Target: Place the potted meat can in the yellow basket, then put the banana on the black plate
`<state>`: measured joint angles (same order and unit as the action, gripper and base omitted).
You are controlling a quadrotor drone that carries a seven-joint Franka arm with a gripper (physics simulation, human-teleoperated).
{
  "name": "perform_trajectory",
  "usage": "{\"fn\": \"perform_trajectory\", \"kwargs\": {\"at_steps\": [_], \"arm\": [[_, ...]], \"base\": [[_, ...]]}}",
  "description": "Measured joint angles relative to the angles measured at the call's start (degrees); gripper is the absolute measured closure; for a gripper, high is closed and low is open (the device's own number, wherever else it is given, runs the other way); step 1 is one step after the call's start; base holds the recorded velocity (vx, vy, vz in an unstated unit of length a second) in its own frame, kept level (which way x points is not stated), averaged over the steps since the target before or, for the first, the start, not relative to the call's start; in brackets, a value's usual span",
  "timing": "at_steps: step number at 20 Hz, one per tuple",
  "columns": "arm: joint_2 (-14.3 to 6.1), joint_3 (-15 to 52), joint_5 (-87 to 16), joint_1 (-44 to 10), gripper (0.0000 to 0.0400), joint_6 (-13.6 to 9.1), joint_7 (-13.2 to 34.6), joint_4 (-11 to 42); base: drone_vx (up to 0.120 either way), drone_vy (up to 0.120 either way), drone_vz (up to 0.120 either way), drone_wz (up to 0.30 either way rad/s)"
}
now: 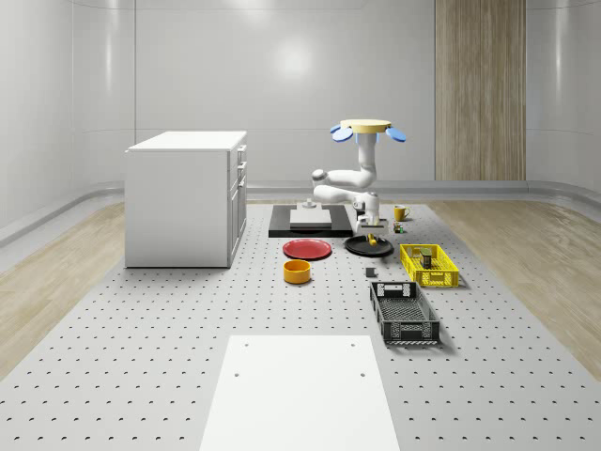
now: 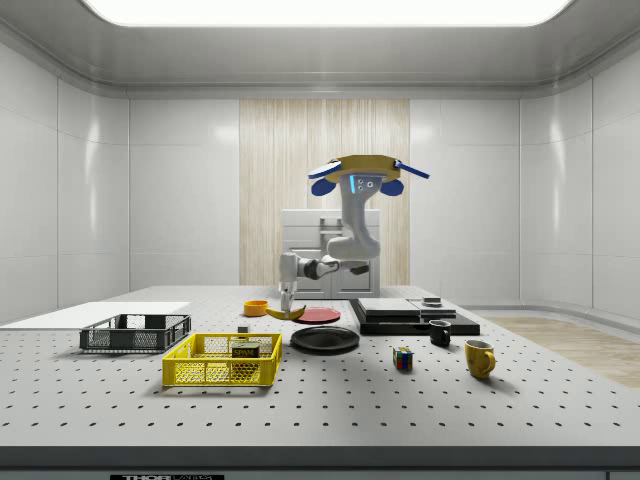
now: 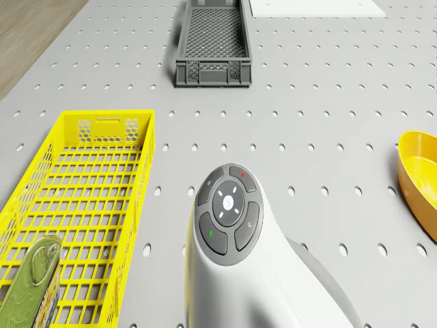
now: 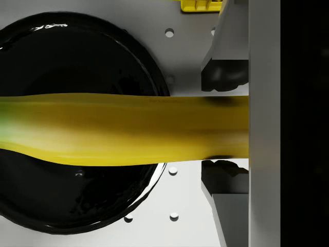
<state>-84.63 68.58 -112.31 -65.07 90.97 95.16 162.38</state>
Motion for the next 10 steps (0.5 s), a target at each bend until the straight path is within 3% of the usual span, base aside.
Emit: {"fn": "perform_trajectory", "kwargs": {"at_steps": [4, 10], "arm": [[-0.11, 0.02, 0.05, -0.05, 0.0203, 0.11, 0.04, -0.01], [-0.27, 0.05, 0.12, -0.11, 0.0203, 0.25, 0.09, -0.02]], "base": [[-0.12, 0.0, -0.01, 0.0], [-0.12, 0.0, -0.113, 0.0]]}}
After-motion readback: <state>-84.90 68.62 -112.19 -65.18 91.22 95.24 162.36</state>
